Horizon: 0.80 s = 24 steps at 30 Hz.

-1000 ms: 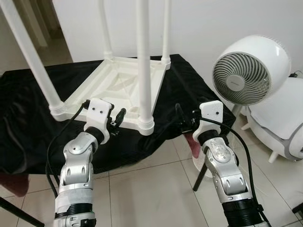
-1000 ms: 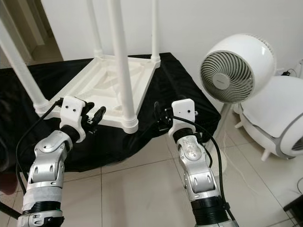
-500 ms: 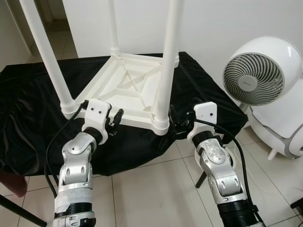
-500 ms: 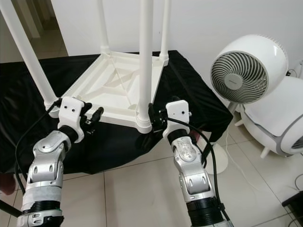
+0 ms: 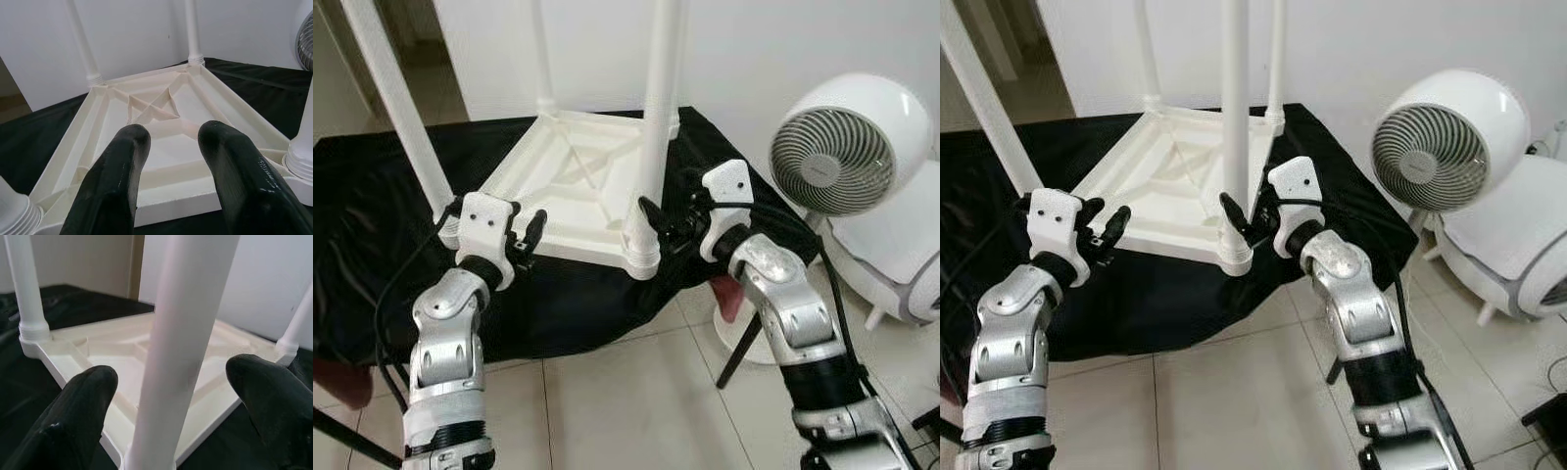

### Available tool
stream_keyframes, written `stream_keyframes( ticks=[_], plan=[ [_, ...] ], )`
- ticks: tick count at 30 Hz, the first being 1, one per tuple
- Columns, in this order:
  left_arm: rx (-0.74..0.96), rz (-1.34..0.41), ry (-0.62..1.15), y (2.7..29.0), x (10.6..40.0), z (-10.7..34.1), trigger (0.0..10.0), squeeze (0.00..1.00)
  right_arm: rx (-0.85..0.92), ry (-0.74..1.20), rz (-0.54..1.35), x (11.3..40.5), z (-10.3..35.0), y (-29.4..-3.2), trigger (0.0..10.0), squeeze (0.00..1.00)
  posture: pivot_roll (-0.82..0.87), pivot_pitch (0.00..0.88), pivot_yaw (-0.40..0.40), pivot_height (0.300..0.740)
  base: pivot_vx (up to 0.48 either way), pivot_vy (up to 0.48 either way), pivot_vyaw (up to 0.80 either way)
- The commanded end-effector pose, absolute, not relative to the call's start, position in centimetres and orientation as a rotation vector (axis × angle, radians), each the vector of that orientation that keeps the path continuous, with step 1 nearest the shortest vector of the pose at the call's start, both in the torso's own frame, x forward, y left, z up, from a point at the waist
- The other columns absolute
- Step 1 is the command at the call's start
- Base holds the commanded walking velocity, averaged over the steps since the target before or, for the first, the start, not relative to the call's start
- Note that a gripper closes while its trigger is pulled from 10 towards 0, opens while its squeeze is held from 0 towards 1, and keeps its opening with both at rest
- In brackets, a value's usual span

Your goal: Building children table

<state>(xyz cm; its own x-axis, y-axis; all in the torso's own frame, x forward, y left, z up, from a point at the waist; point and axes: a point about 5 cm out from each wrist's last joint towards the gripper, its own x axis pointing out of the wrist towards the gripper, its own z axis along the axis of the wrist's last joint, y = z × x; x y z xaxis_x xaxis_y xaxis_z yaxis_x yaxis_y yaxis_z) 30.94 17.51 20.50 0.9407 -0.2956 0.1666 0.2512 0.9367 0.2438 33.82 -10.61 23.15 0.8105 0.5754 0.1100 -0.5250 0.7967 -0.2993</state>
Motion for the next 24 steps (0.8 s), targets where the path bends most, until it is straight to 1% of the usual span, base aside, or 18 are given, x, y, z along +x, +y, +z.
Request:
stream_keyframes(
  ticks=[1, 2, 5, 7, 8, 11, 12, 13, 14, 15, 17, 18, 19, 20, 21, 22, 23, 24],
  plan=[
    [0.215, -0.168, -0.232, 17.7, 30.9, 21.4, 10.0, 0.0, -0.243, -0.178, 0.64, 34.5, 23.5, -10.7, 10.0, 0.0, -0.06, 0.066, 0.004, 0.74, 0.0, 0.0, 0.0],
    [0.232, -0.21, -0.231, 17.4, 30.7, 21.5, 10.0, 0.0, -0.236, -0.156, 0.642, 35.1, 23.7, -10.7, 10.0, 0.0, -0.05, 0.079, 0.0, 0.74, 0.0, 0.0, 0.0],
    [0.266, -0.253, -0.23, 17.1, 30.6, 21.5, 10.0, 0.0, -0.229, -0.138, 0.64, 35.6, 23.9, -10.7, 10.0, 0.0, -0.05, 0.083, -0.003, 0.74, 0.0, 0.0, 0.0],
    [0.345, -0.301, -0.188, 17.1, 31.2, 20.9, 10.0, 0.0, -0.231, -0.119, 0.643, 36.0, 24.1, -10.6, 10.0, 0.0, -0.03, 0.095, -0.011, 0.74, 0.0, 0.0, 0.0],
    [0.345, -0.301, -0.188, 17.1, 31.2, 20.9, 10.0, 0.0, -0.231, -0.119, 0.643, 36.0, 24.1, -10.6, 10.0, 0.0, -0.03, 0.095, -0.011, 0.74, 0.0, 0.0, 0.0],
    [0.376, -0.285, -0.105, 17.6, 32.3, 20.2, 10.0, 0.0, -0.225, -0.116, 0.653, 36.0, 24.1, -10.3, 10.0, 0.0, -0.03, 0.096, -0.009, 0.74, 0.0, 0.0, 0.0],
    [0.306, -0.245, -0.11, 17.8, 32.7, 20.6, 10.0, 0.0, -0.192, -0.161, 0.666, 35.1, 24.2, -9.9, 10.0, 0.0, -0.03, 0.093, -0.008, 0.74, 0.0, 0.0, 0.0],
    [0.306, -0.245, -0.11, 17.8, 32.7, 20.6, 10.0, 0.0, -0.192, -0.161, 0.666, 35.1, 24.2, -9.9, 10.0, 0.0, -0.03, 0.093, -0.008, 0.74, 0.0, 0.0, 0.0],
    [0.247, -0.22, -0.117, 17.9, 32.8, 21.0, 10.0, 0.0, -0.157, -0.203, 0.669, 34.2, 24.4, -9.6, 10.0, 0.0, -0.04, 0.088, -0.001, 0.74, 0.0, 0.0, 0.0],
    [0.247, -0.22, -0.117, 17.9, 32.8, 21.0, 10.0, 0.0, -0.157, -0.203, 0.669, 34.2, 24.4, -9.6, 10.0, 0.0, -0.04, 0.088, -0.001, 0.74, 0.0, 0.0, 0.0],
    [0.212, -0.2, -0.128, 17.9, 32.5, 21.1, 10.0, 0.0, -0.122, -0.251, 0.653, 33.3, 24.4, -9.5, 10.0, 0.0, -0.04, 0.085, 0.005, 0.74, 0.0, 0.0, 0.0],
    [0.177, -0.194, -0.121, 18.0, 31.9, 20.7, 10.0, 0.0, -0.106, -0.281, 0.627, 32.0, 23.7, -9.4, 10.0, 0.0, -0.04, 0.082, 0.006, 0.74, 0.0, 0.0, 0.0],
    [0.177, -0.194, -0.121, 18.0, 31.9, 20.7, 10.0, 0.0, -0.106, -0.281, 0.627, 32.0, 23.7, -9.4, 10.0, 0.0, -0.04, 0.082, 0.006, 0.74, 0.0, 0.0, 0.0],
    [0.18, -0.201, -0.103, 17.9, 31.1, 20.0, 10.0, 0.0, -0.11, -0.292, 0.601, 30.7, 22.6, -9.3, 10.0, 0.0, -0.04, 0.081, 0.008, 0.74, 0.0, 0.0, 0.0],
    [0.18, -0.201, -0.103, 17.9, 31.1, 20.0, 10.0, 0.0, -0.11, -0.292, 0.601, 30.7, 22.6, -9.3, 10.0, 0.0, -0.04, 0.081, 0.008, 0.74, 0.0, 0.0, 0.0],
    [0.206, -0.236, -0.072, 17.9, 30.1, 19.1, 10.0, 0.0, -0.119, -0.294, 0.577, 29.5, 21.6, -9.3, 10.0, 0.0, -0.04, 0.083, 0.014, 0.74, 0.0, 0.0, 0.0],
    [0.206, -0.236, -0.072, 17.9, 30.1, 19.1, 10.0, 0.0, -0.119, -0.294, 0.577, 29.5, 21.6, -9.3, 10.0, 0.0, -0.04, 0.083, 0.014, 0.74, 0.0, 0.0, 0.0],
    [0.23, -0.261, -0.051, 18.0, 29.1, 18.3, 10.0, 0.0, -0.132, -0.294, 0.533, 28.7, 20.6, -9.7, 10.0, 0.0, -0.04, 0.092, 0.017, 0.74, 0.0, 0.0, 0.0]
  ],
)
